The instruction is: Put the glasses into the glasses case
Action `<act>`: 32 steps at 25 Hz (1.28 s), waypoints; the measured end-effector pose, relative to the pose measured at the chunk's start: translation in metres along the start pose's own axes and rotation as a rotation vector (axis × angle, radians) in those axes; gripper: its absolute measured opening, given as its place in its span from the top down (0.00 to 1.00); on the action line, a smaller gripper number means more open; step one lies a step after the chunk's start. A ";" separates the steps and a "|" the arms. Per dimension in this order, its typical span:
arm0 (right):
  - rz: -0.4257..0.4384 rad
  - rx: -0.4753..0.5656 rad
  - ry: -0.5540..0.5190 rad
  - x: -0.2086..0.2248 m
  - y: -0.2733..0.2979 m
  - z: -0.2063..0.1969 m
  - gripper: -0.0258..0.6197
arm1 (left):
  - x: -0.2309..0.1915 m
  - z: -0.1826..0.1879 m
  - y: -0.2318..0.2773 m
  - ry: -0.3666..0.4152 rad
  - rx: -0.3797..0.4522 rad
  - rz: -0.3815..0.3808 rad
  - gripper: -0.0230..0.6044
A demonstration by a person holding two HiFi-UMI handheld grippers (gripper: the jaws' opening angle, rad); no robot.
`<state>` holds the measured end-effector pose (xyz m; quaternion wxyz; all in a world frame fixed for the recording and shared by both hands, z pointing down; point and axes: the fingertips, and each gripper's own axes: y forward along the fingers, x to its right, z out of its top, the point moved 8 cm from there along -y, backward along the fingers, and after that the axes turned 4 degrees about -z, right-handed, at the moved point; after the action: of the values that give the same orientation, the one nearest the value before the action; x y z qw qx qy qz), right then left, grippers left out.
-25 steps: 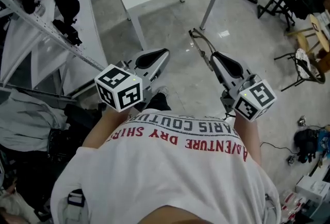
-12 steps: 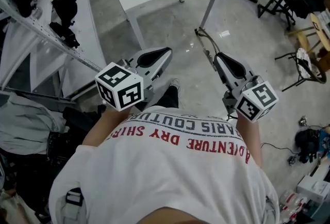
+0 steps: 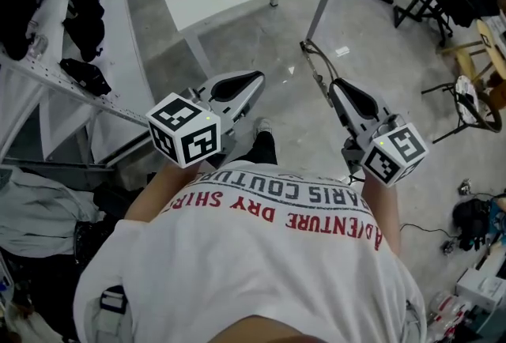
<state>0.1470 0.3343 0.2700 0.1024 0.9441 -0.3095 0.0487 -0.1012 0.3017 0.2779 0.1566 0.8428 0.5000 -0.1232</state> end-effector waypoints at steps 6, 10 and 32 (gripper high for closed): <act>-0.008 -0.035 0.020 0.055 0.045 0.014 0.89 | -0.052 0.025 0.050 -0.040 -0.029 -0.001 0.92; 0.000 -0.070 0.023 0.095 0.089 0.025 0.89 | -0.097 0.048 0.085 -0.064 -0.043 0.002 0.92; 0.057 -0.190 0.046 0.219 0.276 0.049 0.89 | -0.277 0.100 0.176 -0.153 -0.044 0.060 0.92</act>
<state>0.1600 -0.0199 0.3017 0.1973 0.9195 -0.3373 0.0437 -0.0814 -0.0389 0.3111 0.2161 0.8419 0.4638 -0.1715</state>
